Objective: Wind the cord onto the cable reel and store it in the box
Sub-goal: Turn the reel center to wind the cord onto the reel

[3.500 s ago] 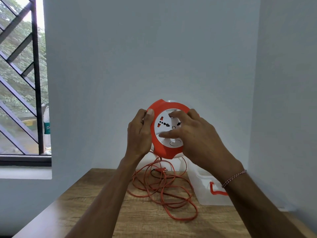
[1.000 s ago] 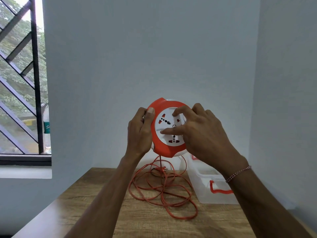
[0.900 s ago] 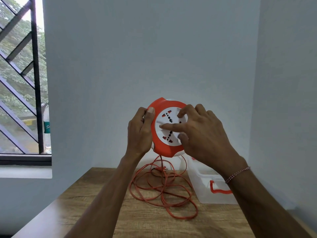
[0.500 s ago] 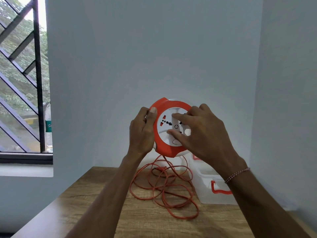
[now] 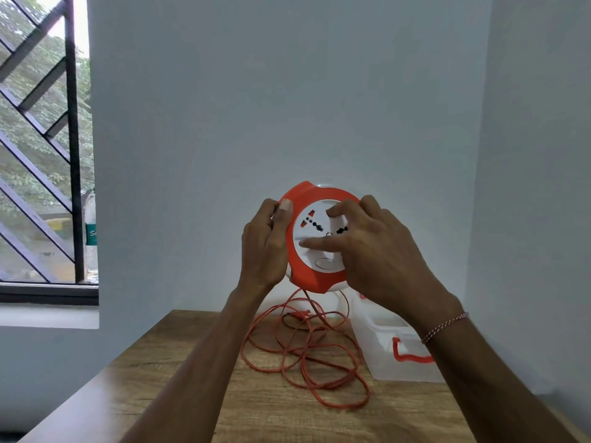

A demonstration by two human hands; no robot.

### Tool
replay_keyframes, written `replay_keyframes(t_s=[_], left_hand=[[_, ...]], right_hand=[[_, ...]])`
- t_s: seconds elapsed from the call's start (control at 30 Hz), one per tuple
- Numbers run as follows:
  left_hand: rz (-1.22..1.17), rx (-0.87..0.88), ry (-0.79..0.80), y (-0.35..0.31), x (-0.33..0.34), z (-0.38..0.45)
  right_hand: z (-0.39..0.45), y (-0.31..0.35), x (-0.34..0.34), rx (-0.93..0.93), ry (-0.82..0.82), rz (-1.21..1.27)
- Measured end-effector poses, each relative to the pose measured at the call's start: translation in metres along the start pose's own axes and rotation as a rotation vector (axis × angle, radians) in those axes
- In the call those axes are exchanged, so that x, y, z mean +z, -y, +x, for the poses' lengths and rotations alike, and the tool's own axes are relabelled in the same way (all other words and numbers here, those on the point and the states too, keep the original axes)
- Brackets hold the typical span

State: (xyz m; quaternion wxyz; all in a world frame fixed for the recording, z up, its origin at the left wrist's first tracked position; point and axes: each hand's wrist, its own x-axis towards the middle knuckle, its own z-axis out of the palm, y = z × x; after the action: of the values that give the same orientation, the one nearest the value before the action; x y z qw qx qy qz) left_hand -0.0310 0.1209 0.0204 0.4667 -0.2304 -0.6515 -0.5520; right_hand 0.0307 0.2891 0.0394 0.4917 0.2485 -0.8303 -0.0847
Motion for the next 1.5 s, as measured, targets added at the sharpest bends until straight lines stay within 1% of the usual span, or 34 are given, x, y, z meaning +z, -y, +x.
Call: replay_keyframes(t_s=[0.17, 0.27, 0.43, 0.53, 0.6, 0.77, 1.07, 1.13, 1.2, 1.37, 1.5], left_hand=[[-0.016, -0.014, -0.001, -0.002, -0.001, -0.001], [-0.01, -0.017, 0.004, -0.003, 0.0, -0.001], [-0.003, -0.031, 0.002, -0.003, 0.0, -0.001], [-0.006, -0.039, 0.001, -0.002, 0.0, -0.001], [0.0, -0.04, -0.004, -0.003, 0.0, -0.001], [0.005, -0.034, -0.003, -0.002, 0.0, -0.002], [0.022, -0.032, 0.0, -0.005, 0.001, -0.002], [0.018, -0.029, 0.001, -0.005, 0.001, -0.002], [0.005, -0.026, 0.007, -0.005, 0.0, -0.002], [-0.037, -0.015, 0.005, -0.007, -0.002, -0.002], [-0.032, -0.007, 0.005, -0.006, -0.001, -0.002]], right_hand=[[-0.003, 0.0, 0.003, 0.161, -0.115, 0.033], [0.001, 0.002, 0.001, 0.232, -0.136, 0.108], [0.002, 0.004, -0.002, 0.208, -0.148, 0.127], [0.001, 0.001, -0.005, 0.129, -0.206, 0.134], [0.001, -0.001, -0.008, 0.067, -0.17, 0.139], [0.001, 0.005, -0.013, 0.021, 0.066, 0.123], [0.0, 0.008, -0.01, 0.061, 0.074, 0.062], [-0.001, 0.008, -0.006, 0.076, 0.053, 0.044], [-0.003, 0.007, -0.001, 0.106, -0.003, 0.058], [-0.003, 0.007, 0.004, 0.223, -0.116, 0.075], [-0.001, 0.008, 0.006, 0.249, -0.149, 0.111]])
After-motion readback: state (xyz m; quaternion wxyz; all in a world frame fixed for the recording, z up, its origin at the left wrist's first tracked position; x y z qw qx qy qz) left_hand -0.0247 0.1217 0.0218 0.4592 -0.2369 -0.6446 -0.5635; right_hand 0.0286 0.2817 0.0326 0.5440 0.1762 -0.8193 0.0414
